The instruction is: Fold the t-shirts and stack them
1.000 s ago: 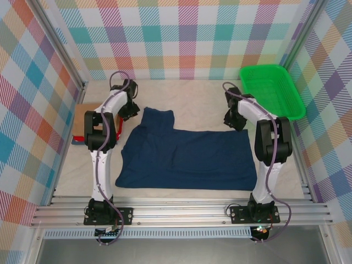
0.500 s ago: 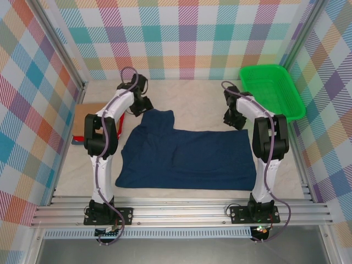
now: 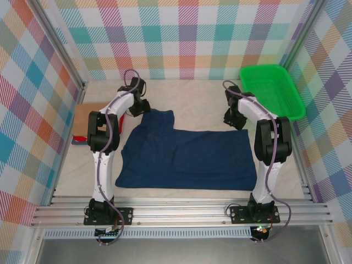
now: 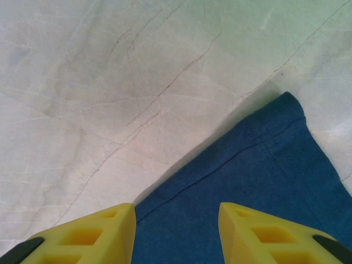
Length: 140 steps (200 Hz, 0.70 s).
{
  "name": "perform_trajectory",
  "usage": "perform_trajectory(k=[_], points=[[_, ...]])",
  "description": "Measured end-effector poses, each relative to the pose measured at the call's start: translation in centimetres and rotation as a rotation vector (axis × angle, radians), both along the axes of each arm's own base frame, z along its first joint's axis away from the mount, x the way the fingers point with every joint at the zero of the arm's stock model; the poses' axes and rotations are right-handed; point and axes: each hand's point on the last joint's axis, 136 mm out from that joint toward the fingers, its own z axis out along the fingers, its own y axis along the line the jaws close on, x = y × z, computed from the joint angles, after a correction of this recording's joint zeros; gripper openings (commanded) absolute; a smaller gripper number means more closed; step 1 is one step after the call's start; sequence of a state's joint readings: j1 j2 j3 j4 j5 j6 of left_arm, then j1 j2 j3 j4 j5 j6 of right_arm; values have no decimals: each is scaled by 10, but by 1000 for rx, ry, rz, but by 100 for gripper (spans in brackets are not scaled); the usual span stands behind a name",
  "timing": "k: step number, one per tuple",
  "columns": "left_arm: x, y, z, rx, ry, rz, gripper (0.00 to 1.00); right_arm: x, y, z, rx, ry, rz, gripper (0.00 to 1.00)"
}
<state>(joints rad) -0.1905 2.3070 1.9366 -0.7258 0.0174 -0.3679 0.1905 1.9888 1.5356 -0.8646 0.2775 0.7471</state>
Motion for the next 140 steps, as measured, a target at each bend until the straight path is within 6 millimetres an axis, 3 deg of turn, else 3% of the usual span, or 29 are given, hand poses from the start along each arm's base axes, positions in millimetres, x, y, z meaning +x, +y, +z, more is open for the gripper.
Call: perform_trajectory(k=[22, 41, 82, 102, 140], points=[[14, -3, 6, -16, -64, -11, 50, -3, 0, -3, 2, 9, 1, 44], [22, -8, 7, -40, -91, -24, 44, -4, 0, -4, 5, 15, 2, 44], [21, -11, -17, -50, -46, -25, 22, -4, 0, -4, 3, 14, 5, 44], [20, -8, -19, -43, -38, -14, 2, -4, 0, -4, 3, 14, 4, 44], [25, 9, -8, 32, -52, 30, 0, 1, 1, 2, 3, 4, 15, 44]])
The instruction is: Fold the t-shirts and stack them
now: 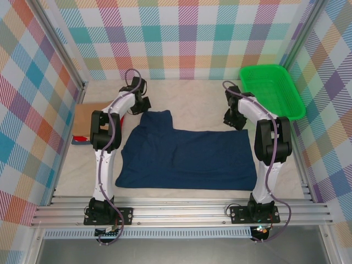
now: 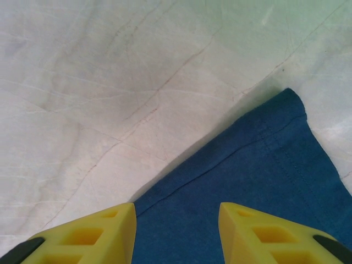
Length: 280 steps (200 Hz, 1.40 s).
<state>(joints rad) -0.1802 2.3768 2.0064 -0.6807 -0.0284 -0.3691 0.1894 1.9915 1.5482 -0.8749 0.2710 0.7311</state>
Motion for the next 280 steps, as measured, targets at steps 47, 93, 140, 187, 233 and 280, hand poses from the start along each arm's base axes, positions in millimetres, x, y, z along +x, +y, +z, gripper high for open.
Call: perform_trajectory(k=[47, 93, 140, 187, 233, 280], points=[[17, 23, 28, 78, -68, 27, 0, 16, 3, -1, -20, 1, 19, 46], [18, 46, 29, 121, -66, 49, 0, 32, 5, -13, -48, 30, 9, 47], [13, 55, 32, 156, -52, 54, 0, 39, -4, -22, -103, 68, -65, 48], [14, 62, 49, 156, -82, 70, 0, 31, -17, -28, -152, 119, -96, 49], [15, 70, 59, 146, -99, 85, 0, 35, -25, -29, -149, 105, -119, 49], [13, 67, 54, 129, -87, 75, 0, 54, -20, -21, -122, 37, -100, 51]])
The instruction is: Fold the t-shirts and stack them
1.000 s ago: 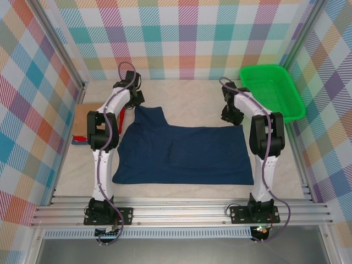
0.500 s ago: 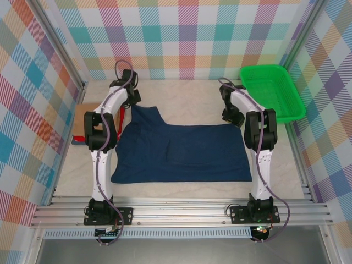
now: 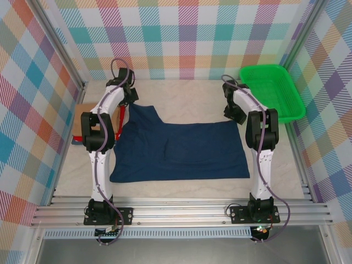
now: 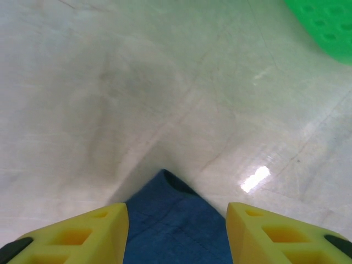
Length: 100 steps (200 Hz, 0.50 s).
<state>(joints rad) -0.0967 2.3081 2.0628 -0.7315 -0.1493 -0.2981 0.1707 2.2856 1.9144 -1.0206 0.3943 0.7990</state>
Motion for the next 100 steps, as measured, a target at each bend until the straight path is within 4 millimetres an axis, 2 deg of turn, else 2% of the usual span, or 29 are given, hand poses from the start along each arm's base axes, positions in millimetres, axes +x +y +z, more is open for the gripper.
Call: perform_trajectory(k=[29, 60, 79, 100], points=[[0, 0, -1, -2, 2, -1, 0, 5, 2, 4, 10, -19, 0, 51], [0, -2, -1, -9, 3, -4, 0, 3, 3, -8, 16, 6, -7, 46], [-1, -3, -1, -16, 2, -5, 0, 2, 4, -20, 18, 31, -23, 37], [-1, -5, 2, -27, -1, -10, 0, 7, 5, -16, 22, 18, -36, 28]])
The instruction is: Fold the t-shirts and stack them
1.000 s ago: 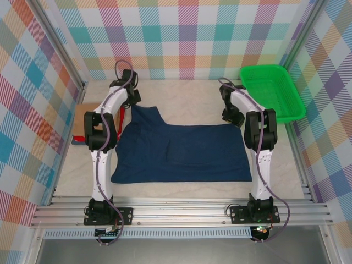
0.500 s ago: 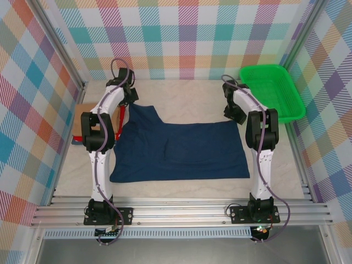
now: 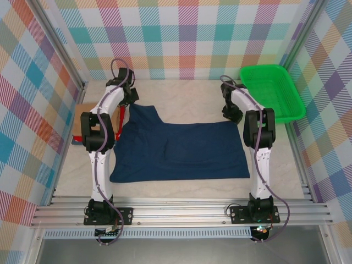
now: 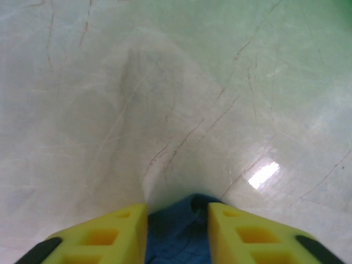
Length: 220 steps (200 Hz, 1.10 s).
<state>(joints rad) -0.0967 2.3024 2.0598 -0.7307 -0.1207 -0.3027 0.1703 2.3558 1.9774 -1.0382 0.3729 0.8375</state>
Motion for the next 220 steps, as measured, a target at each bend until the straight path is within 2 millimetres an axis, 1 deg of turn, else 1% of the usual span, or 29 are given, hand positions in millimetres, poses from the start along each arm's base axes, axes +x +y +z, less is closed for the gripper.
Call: perform_trajectory(k=[22, 32, 44, 56, 73, 87, 97, 126, 144, 159, 182, 205, 220], points=[[0, -3, 2, -15, -4, -5, 0, 0, 0, -2, -1, 3, -11, 24], [0, -4, 3, -24, -6, -5, 0, 0, 0, -1, -1, 3, -11, 18], [0, -6, 5, -36, -8, -3, 0, 1, 0, 1, 0, -1, -11, 8], [1, -8, 6, -51, -12, -4, 0, 2, 0, 4, 0, -5, -11, 0], [2, -12, 7, -72, -17, -11, 0, 4, 0, 8, 0, -9, -8, 0], [4, -15, 12, -91, -26, -16, 0, 4, 0, 9, -1, -11, -7, 0], [8, -18, 21, -107, -46, -21, 0, 4, 0, 9, -2, -11, -6, 0], [24, -25, 58, -146, -137, -37, 0, 5, -2, 14, -2, -18, 11, 0], [23, -27, 66, -153, -153, -42, 0, 7, -3, 27, 3, -39, 25, 0], [15, -31, 66, -155, -139, -50, 0, 9, -3, 40, 15, -63, 36, 0], [-7, -37, 64, -150, -104, -61, 0, 6, 1, 56, 43, -96, 58, 0], [-41, -52, 60, -143, -57, -96, 0, -13, 3, 61, 67, -85, 84, 0], [-66, -64, 64, -133, -42, -132, 0, -26, 3, 62, 80, -71, 100, 0]])
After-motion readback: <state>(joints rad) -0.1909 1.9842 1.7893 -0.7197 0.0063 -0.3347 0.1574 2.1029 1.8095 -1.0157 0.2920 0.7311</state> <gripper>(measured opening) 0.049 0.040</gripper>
